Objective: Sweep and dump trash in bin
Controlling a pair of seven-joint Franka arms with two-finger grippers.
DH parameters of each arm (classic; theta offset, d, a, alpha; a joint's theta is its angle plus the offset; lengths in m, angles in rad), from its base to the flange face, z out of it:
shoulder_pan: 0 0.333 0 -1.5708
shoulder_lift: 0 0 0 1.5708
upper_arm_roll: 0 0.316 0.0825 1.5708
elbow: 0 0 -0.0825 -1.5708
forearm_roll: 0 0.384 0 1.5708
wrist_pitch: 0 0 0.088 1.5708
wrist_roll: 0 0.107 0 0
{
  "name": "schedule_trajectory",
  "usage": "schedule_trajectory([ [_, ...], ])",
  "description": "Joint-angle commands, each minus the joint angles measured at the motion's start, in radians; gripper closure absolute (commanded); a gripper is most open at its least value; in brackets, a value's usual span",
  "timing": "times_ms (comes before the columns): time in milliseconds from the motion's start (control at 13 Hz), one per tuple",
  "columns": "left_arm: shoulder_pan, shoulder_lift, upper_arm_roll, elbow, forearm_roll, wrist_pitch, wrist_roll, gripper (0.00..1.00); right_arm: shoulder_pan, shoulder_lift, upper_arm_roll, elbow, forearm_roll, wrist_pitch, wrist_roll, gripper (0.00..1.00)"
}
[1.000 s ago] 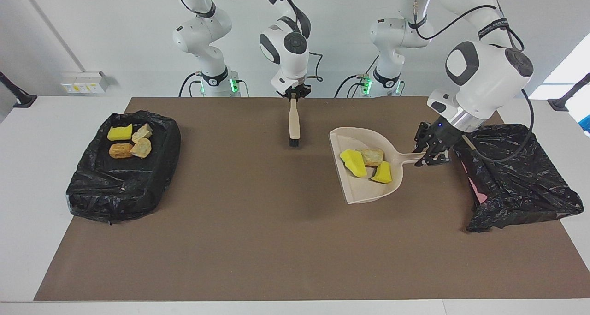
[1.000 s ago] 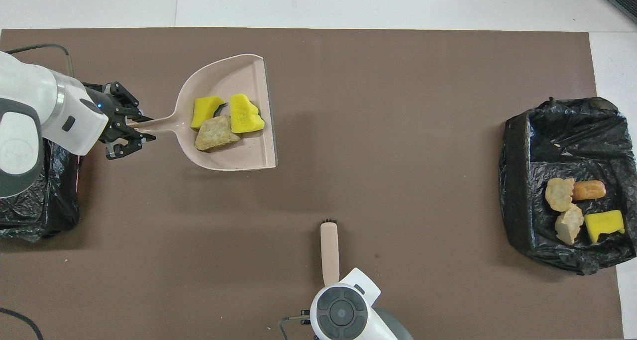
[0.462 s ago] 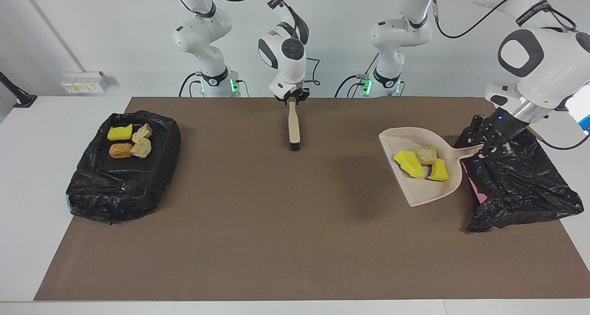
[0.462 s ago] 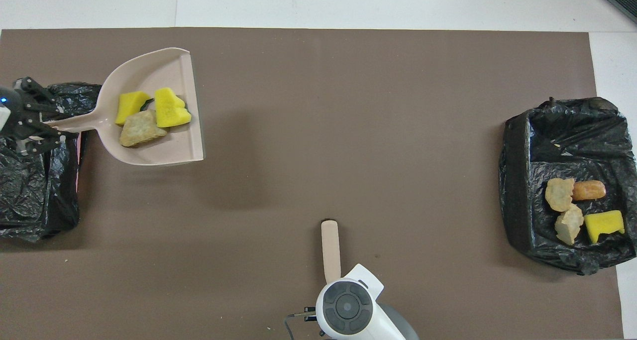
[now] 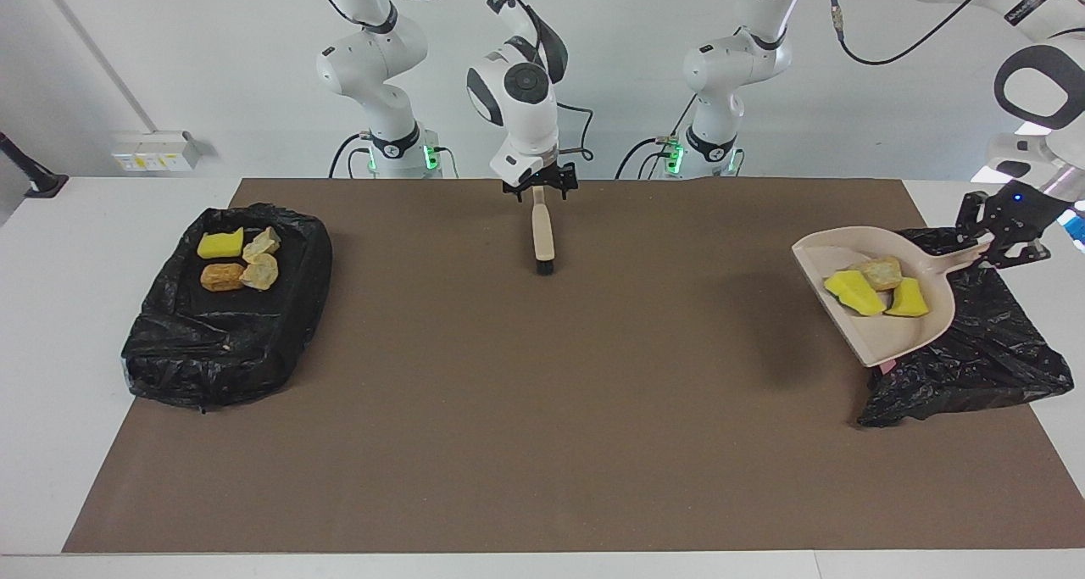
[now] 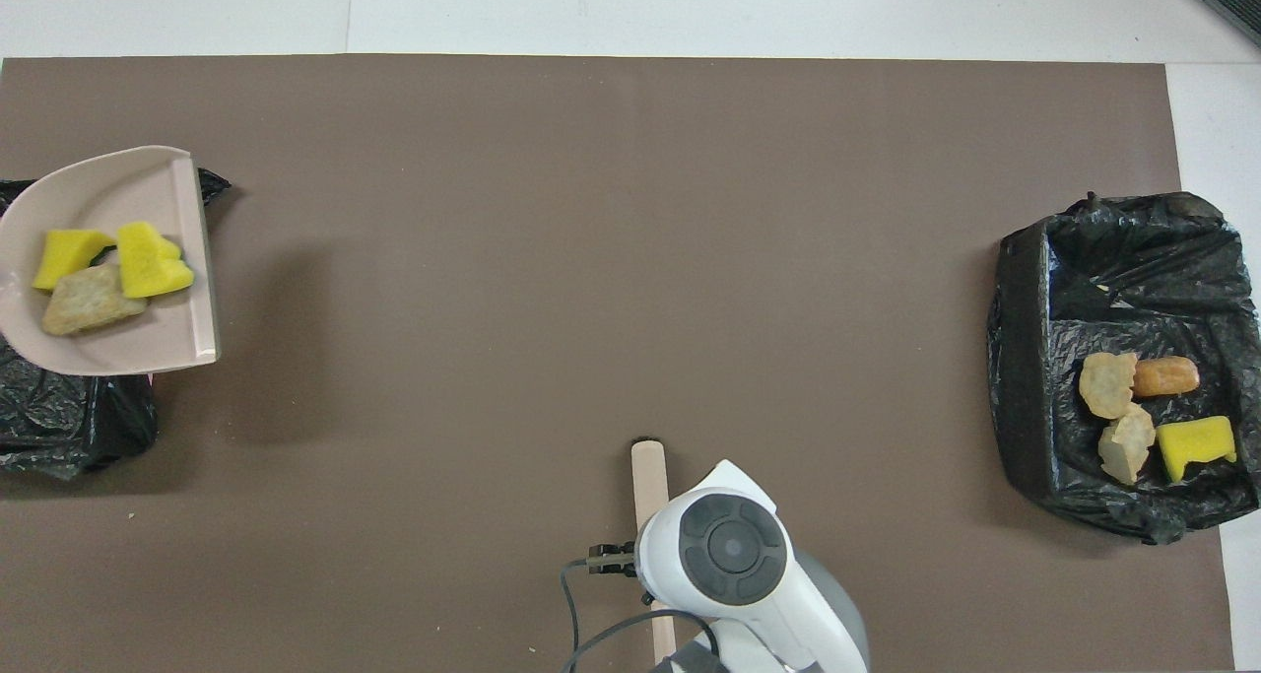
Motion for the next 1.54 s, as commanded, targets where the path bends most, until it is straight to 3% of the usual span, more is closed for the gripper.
schedule_trajectory([
  [0, 0.065, 0.003, -0.008, 0.02, 0.065, 0.033, 0.106, 1.0, -0.109, 0.009, 0.003, 0.074, -0.055, -0.004, -0.029, 0.0],
  [385, 0.105, 0.0, 0.01, -0.003, 0.382, 0.197, 0.088, 1.0, -0.337, 0.032, -0.004, 0.179, -0.227, -0.031, -0.14, 0.0],
  [538, 0.081, -0.009, 0.01, -0.029, 0.557, 0.226, -0.018, 1.0, -0.396, 0.053, -0.078, 0.262, -0.233, -0.054, -0.162, 0.0],
  [923, -0.004, -0.059, 0.008, -0.107, 0.901, 0.247, -0.141, 1.0, -0.528, 0.033, -0.168, 0.491, -0.276, -0.35, -0.384, 0.0],
  [1154, -0.019, -0.062, 0.008, -0.099, 1.093, 0.253, -0.182, 1.0, -0.529, 0.021, -0.234, 0.63, -0.275, -0.489, -0.484, 0.0],
  [1308, -0.019, -0.073, 0.005, -0.081, 1.138, 0.262, -0.182, 1.0, -0.551, 0.021, -0.248, 0.722, -0.267, -0.586, -0.515, 0.0],
  [1462, -0.033, -0.093, -0.002, -0.07, 1.116, 0.256, -0.184, 1.0, -0.597, -0.019, -0.236, 0.749, -0.258, -0.666, -0.524, 0.0],
])
